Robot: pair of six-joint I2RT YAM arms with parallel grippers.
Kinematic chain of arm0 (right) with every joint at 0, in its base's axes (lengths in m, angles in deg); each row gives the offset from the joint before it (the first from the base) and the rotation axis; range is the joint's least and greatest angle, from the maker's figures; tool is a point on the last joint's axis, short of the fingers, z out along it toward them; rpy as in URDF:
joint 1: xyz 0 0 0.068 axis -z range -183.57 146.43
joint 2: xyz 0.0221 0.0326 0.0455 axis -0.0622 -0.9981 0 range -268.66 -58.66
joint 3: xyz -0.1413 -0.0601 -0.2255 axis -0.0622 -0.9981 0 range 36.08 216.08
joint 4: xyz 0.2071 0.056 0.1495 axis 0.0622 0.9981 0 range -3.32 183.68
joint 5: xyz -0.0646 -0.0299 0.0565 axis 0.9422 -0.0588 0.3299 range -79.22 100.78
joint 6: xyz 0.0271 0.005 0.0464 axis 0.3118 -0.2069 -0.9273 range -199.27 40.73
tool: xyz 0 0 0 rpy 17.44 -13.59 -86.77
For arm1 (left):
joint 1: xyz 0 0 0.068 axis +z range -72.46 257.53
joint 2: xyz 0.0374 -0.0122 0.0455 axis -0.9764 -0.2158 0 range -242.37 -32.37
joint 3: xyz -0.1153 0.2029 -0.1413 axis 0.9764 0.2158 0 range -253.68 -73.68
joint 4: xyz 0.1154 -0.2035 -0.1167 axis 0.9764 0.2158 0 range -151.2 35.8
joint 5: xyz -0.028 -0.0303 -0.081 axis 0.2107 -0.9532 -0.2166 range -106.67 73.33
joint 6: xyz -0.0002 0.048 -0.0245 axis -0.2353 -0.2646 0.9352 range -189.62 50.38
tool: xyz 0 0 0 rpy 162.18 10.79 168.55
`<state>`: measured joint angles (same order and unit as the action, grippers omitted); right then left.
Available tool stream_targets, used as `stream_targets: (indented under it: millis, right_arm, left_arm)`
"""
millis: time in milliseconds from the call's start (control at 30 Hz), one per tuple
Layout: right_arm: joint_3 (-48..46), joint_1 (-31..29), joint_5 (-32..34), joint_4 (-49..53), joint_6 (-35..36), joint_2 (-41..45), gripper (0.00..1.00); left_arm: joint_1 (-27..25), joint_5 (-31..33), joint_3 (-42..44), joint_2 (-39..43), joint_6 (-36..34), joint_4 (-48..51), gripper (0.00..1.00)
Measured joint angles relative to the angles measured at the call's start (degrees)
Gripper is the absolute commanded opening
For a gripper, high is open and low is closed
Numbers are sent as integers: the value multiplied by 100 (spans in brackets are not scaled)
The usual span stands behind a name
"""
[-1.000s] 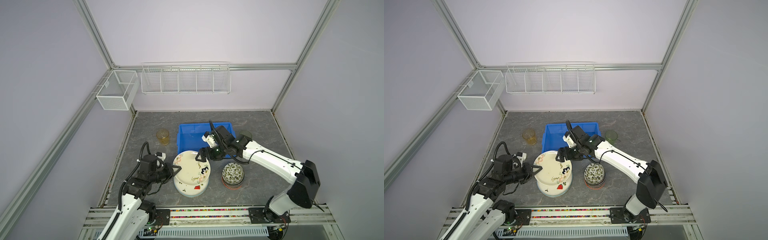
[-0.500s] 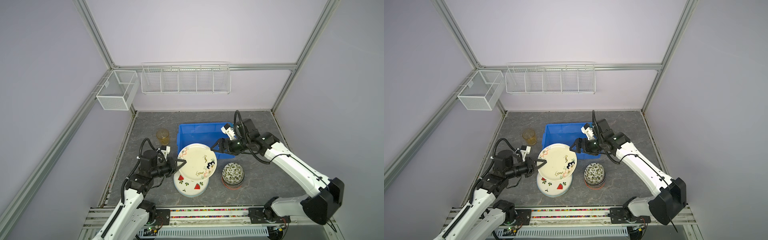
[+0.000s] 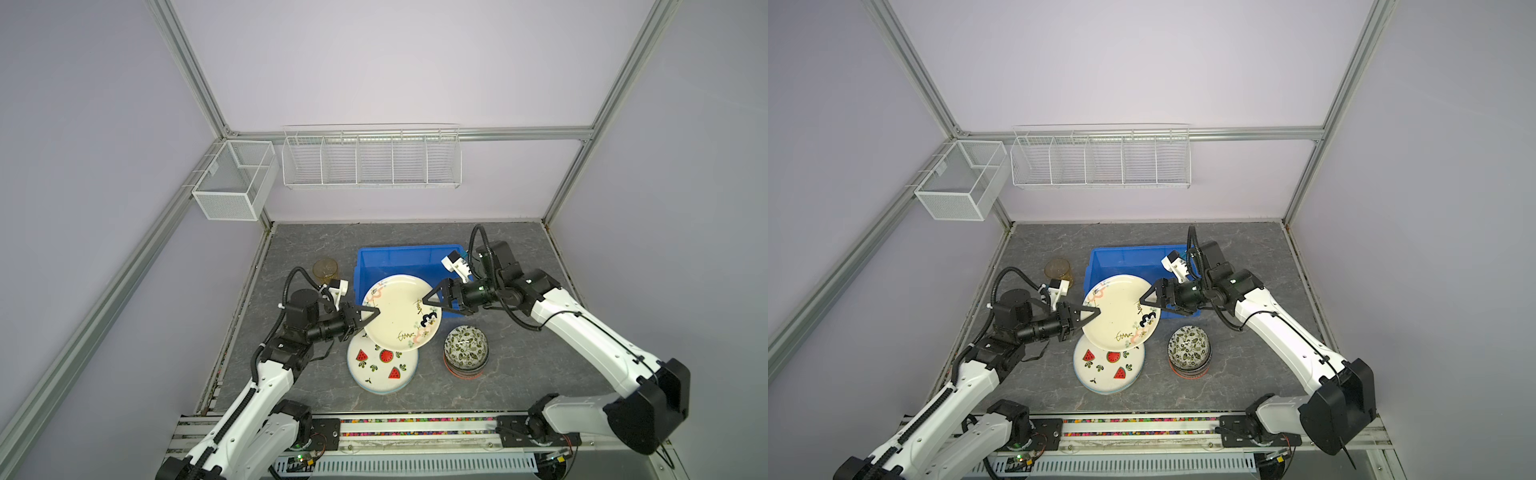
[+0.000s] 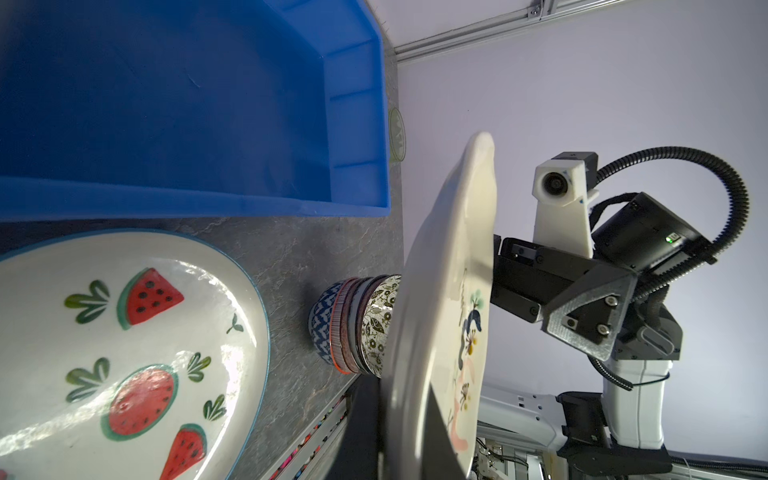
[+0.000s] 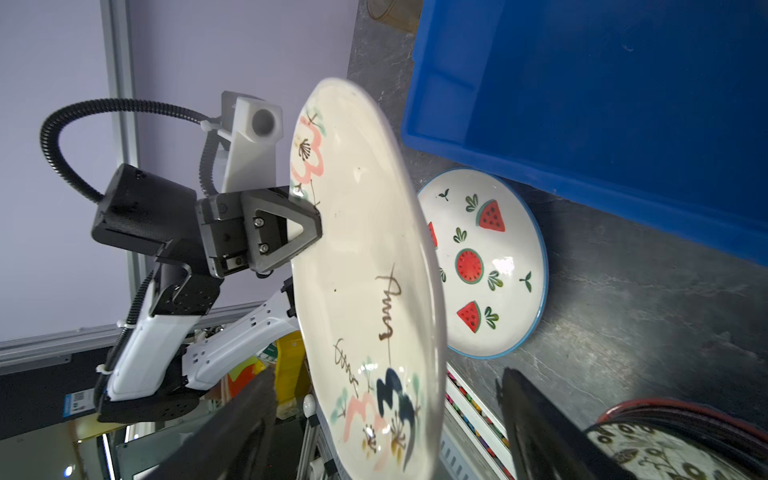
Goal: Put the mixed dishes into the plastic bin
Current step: 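Grasp the raised flower plate rim with the left gripper while right gripper holds it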
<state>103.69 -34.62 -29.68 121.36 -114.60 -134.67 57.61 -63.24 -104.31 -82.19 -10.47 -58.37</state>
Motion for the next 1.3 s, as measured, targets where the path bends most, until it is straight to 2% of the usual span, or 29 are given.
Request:
stream_targets:
  millis: [367, 900, 1000, 1167, 1300]
  right_arm:
    - [-155, 109, 55, -157, -247, 210, 45]
    - [-490, 295, 186, -271, -400, 529, 16]
    - [-540, 326, 219, -323, -435, 529, 7]
    - [-555, 321, 293, -411, -459, 507, 7]
    - [-553, 328, 337, -522, -483, 428, 7]
  left_arm:
    - [-299, -24, -101, -614, 44, -782, 0]
    - [-420, 7, -142, -815, 59, -1132, 0]
    - [-437, 42, -142, -846, 61, -1174, 15]
    - [-485, 66, -164, -872, 68, -1294, 34]
    - [-501, 68, -175, -870, 66, -1425, 63]
